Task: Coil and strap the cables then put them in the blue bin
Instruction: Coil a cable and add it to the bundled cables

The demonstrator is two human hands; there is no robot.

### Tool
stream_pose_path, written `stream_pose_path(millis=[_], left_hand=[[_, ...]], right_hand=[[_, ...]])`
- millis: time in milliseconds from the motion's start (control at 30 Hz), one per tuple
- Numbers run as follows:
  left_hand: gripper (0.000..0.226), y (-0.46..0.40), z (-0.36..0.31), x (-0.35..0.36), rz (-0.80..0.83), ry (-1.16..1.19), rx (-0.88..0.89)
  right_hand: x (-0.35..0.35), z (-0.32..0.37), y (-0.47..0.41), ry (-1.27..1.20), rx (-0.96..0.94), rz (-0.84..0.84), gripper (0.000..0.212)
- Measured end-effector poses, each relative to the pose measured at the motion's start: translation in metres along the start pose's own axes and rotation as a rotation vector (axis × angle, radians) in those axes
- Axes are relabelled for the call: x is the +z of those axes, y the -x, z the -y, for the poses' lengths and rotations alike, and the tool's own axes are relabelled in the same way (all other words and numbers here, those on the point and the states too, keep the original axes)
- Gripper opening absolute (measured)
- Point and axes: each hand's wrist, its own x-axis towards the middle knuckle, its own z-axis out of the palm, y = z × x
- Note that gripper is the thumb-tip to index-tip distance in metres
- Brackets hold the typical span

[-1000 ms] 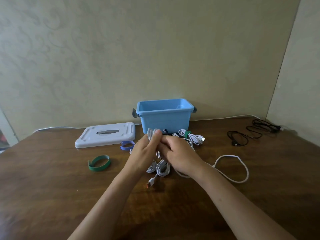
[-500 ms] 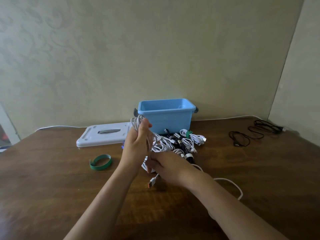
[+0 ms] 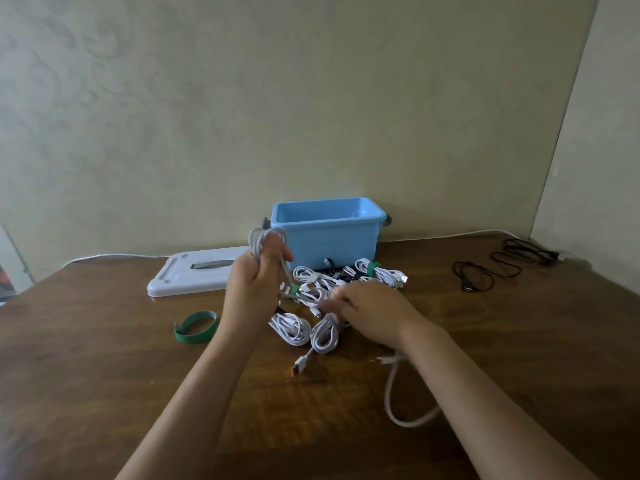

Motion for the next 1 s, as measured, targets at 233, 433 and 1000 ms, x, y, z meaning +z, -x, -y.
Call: stream_pose_path(millis=[233, 433, 1000], left_hand=[[0.053, 0.002, 0.006, 0.003, 0.223, -0.209, -0.072], [0.047, 0.006, 0.016, 0.016, 0.210, -0.388, 0.036], [0.042, 0.005, 0.026, 0.021, 0.221, -0.500, 0.110]], right_hand=[[-0.008, -0.011, -0.003, -0.397, 0.039, -0.248, 0.044], [-0.005, -0.003, -0.004, -0.623, 0.051, -0.319, 0.042], [0.006, -0.004, -0.008, -0.443, 0.050, -0.294, 0.035]])
